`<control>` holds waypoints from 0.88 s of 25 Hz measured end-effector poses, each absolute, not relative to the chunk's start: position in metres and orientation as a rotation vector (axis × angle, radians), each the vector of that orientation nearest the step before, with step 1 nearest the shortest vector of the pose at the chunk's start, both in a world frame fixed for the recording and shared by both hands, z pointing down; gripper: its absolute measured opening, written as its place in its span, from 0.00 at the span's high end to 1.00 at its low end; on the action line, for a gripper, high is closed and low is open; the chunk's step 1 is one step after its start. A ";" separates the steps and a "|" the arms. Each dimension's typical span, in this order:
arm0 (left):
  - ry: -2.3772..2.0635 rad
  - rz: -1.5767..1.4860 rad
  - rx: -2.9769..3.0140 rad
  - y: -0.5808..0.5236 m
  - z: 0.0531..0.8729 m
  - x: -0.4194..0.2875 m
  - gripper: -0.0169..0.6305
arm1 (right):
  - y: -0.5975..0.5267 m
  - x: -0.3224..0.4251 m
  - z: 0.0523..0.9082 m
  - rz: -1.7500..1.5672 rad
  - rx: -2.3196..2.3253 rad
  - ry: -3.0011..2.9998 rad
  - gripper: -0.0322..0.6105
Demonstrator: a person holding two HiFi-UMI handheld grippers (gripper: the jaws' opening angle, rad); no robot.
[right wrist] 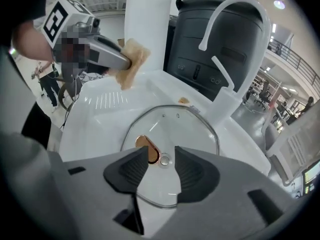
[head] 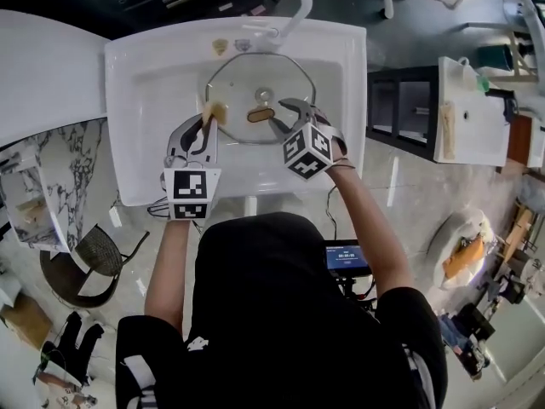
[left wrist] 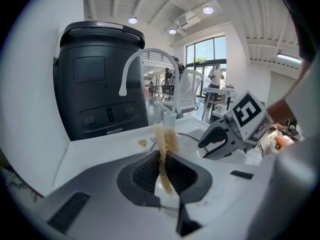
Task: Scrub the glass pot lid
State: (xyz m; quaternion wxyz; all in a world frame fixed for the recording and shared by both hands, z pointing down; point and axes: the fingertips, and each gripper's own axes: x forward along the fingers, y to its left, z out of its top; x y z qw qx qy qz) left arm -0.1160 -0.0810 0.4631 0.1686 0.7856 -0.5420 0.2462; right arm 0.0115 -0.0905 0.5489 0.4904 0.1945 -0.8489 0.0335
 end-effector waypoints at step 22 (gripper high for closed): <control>-1.563 0.735 2.173 -0.073 0.483 -0.117 0.94 | -0.110 -0.001 0.587 0.212 0.434 -2.063 0.45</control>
